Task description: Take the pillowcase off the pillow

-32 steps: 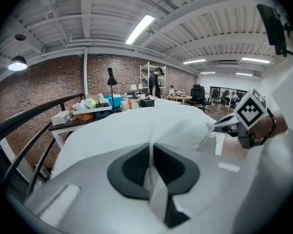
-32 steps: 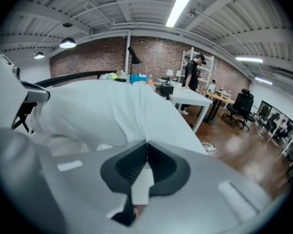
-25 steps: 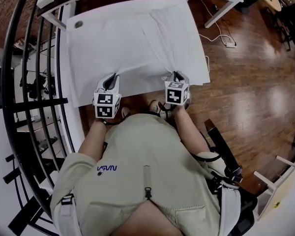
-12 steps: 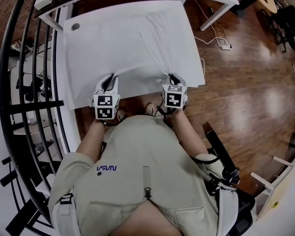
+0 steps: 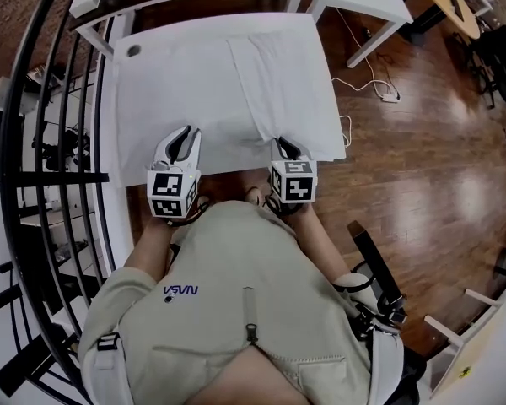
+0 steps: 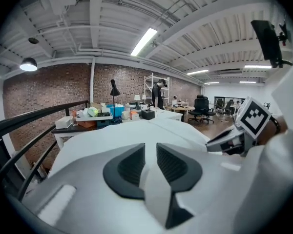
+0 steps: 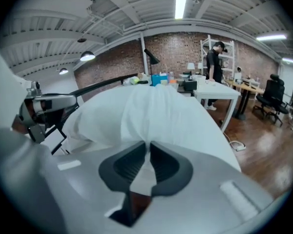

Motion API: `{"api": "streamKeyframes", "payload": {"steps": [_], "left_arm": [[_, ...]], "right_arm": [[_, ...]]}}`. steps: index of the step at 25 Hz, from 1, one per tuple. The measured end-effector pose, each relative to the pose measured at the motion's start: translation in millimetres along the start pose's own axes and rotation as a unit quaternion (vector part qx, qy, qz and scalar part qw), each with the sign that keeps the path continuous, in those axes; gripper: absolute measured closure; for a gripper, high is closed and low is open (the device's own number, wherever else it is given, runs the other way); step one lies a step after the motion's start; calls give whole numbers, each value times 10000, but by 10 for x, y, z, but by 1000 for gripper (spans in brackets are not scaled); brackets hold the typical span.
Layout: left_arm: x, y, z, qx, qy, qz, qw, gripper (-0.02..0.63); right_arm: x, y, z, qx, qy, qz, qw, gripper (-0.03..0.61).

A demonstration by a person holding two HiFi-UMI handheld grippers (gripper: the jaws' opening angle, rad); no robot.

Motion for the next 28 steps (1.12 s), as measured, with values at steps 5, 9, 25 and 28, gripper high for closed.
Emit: {"api": "streamKeyframes", "payload": {"steps": [5, 9, 25, 28], "left_arm": [[-166, -87, 274, -170, -2, 156, 9997, 489], [-303, -187, 391, -155, -35, 309, 9994, 464], [228, -855, 883, -4, -218, 570, 9981, 420], [433, -1099, 1035, 73, -244, 525, 9983, 386]], "right_arm": [[-72, 208, 302, -577, 46, 617, 9964, 544], [-271, 282, 516, -918, 0, 916, 9916, 545], [-483, -266, 1608, -1298, 610, 985, 9848, 502], [-516, -474, 1881, -1225, 702, 924, 9857, 472]]}}
Point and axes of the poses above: the fingertips, and each gripper's own axes: y backward along the fingers, x to its left, z out of its top, the point moved 9 cm from there along y, backward along the fingers, and after that the axes turned 6 degrees about -z, right-handed, at the moved point
